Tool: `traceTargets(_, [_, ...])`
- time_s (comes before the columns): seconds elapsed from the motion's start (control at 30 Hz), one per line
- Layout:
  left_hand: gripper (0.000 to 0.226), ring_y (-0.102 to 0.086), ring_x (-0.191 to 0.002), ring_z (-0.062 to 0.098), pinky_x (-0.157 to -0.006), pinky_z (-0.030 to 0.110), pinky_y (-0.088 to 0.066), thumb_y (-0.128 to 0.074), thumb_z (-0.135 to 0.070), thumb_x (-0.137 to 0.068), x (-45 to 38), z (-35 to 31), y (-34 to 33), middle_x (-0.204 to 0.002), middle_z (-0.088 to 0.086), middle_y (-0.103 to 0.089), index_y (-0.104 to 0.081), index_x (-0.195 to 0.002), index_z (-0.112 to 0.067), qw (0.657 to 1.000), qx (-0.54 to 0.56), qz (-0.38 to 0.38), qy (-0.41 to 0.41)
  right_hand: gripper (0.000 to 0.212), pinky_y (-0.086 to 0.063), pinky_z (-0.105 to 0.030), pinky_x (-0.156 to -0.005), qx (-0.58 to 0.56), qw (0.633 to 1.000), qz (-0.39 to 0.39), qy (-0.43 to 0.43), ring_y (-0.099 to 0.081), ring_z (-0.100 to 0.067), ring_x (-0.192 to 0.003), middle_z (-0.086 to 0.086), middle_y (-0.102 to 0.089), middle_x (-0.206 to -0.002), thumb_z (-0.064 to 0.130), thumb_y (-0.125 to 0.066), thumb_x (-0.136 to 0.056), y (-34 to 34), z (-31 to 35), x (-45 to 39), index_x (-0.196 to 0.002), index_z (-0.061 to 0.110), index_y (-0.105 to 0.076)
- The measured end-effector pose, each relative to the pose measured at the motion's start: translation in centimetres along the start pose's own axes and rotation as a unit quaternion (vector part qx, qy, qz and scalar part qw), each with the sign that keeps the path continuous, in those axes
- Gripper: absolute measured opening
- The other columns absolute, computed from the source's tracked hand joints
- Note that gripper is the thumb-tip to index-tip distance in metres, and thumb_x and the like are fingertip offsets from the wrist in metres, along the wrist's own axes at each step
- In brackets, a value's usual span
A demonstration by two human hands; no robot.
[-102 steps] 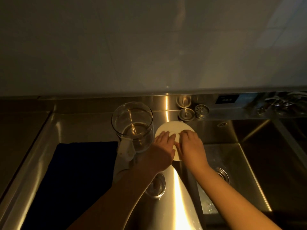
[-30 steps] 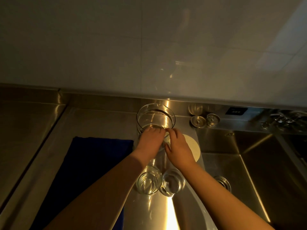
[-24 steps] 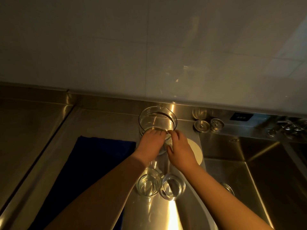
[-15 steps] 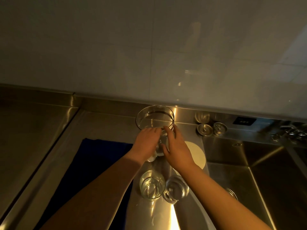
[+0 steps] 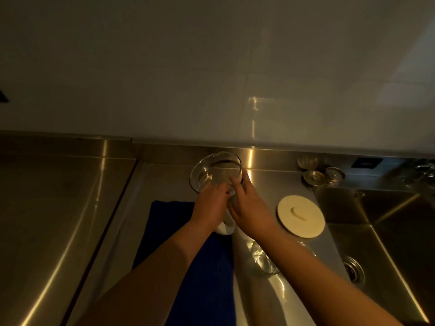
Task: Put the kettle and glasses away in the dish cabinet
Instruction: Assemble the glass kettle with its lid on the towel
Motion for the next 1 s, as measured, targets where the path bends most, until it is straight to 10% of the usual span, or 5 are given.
traceTargets(0.33, [0.021, -0.057, -0.086, 0.009, -0.07, 0.022, -0.048, -0.04, -0.024, -0.099, 2.3, 3.5, 1.5, -0.103, 0.0, -0.058, -0.058, -0.109, -0.019, 0.991, 0.129, 0.016, 0.028, 0.091, -0.037, -0.028, -0.098, 0.053, 0.998, -0.033, 0.01, -0.033, -0.023, -0.135, -0.011, 0.016, -0.157, 0.029, -0.07, -0.083, -3.8, 3.1, 0.0, -0.151, 0.023, -0.009])
traceTargets(0.6, [0.04, -0.061, -0.087, 0.006, -0.067, 0.022, -0.05, -0.042, -0.025, -0.098, 2.8, 5.3, 3.2, -0.116, 0.001, -0.062, -0.034, -0.137, -0.03, 0.992, 0.115, 0.043, 0.013, 0.115, 0.011, -0.033, -0.109, 0.104, 0.994, 0.011, -0.018, 0.026, -0.017, -0.14, -0.001, 0.029, -0.152, 0.034, -0.07, -0.082, -6.2, 3.0, -1.2, -0.143, 0.024, 0.026])
traceTargets(0.73, [0.08, -0.059, -0.101, 0.016, -0.065, 0.013, -0.046, -0.05, -0.007, -0.093, 2.9, 5.9, 3.8, -0.148, 0.004, -0.034, -0.001, -0.147, -0.039, 0.997, 0.06, 0.037, -0.045, 0.111, 0.001, -0.04, -0.116, 0.101, 0.994, 0.029, -0.023, 0.018, -0.024, -0.143, -0.007, 0.02, -0.156, 0.044, -0.067, -0.083, -6.8, 3.1, -1.8, -0.145, 0.022, 0.022])
traceTargets(1.0, [0.089, -0.038, -0.131, 0.032, -0.098, 0.038, -0.046, -0.054, 0.002, -0.088, 2.8, 6.6, 3.9, -0.158, 0.005, 0.01, 0.003, -0.151, -0.026, 0.989, -0.091, 0.091, -0.068, 0.11, 0.0, -0.044, -0.116, 0.109, 0.992, 0.046, -0.042, 0.019, -0.023, -0.141, -0.002, 0.023, -0.152, 0.043, -0.068, -0.081, -7.2, 2.8, -2.1, -0.143, 0.024, 0.02])
Point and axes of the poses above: each hand's wrist, its own x-axis away from the middle knuckle, its own y-axis out of the back of the hand, z = x × y, the point moved 2 cm from there along -x, towards the middle knuckle
